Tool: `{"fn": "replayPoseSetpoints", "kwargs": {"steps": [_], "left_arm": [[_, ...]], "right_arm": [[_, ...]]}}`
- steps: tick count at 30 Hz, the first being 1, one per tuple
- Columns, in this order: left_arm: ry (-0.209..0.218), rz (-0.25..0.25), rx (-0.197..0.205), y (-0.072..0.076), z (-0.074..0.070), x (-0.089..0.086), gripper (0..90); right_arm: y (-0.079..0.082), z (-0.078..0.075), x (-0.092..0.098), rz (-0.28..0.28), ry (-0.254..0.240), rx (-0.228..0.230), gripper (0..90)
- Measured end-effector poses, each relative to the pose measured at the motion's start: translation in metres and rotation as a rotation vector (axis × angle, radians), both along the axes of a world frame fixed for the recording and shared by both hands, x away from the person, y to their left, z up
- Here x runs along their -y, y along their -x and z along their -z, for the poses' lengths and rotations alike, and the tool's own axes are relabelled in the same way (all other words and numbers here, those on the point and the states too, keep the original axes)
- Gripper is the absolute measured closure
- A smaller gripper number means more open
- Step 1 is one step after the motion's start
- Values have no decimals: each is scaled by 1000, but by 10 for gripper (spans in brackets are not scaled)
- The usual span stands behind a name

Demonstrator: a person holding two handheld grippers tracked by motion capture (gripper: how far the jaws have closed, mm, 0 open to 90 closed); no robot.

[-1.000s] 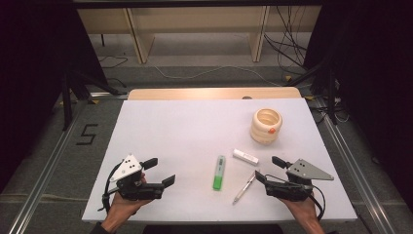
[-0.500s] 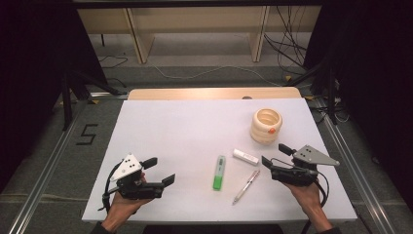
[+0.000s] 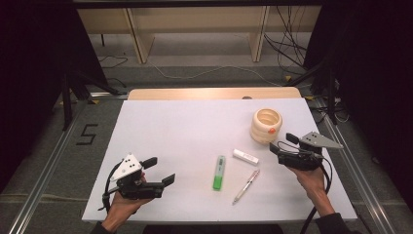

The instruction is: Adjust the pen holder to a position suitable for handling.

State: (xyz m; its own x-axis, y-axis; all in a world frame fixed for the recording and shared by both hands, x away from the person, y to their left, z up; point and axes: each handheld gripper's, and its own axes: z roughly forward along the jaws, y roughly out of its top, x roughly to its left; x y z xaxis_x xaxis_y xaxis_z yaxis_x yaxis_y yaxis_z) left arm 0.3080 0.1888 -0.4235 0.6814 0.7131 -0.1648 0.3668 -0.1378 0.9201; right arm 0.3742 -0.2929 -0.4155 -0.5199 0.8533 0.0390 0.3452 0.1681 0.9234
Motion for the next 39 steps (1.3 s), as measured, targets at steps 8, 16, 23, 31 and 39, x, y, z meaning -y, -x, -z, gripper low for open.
{"fn": "replayPoseSetpoints", "kwargs": {"steps": [8, 16, 23, 31, 39], "left_arm": [[1, -1, 1, 0, 0, 0, 116], [3, 1, -3, -1, 0, 0, 116], [3, 0, -1, -1, 0, -1, 116], [6, 1, 2, -1, 0, -1, 116], [11, -1, 2, -2, 0, -1, 116]], "right_arm": [[-15, 1, 18, 72, 12, -27, 289], [-40, 8, 35, 183, 26, -72, 537], [-69, 22, 41, 252, 59, -133, 765], [-87, 31, 42, 264, 61, -168, 900], [-98, 43, 44, 282, 70, -204, 900]]}}
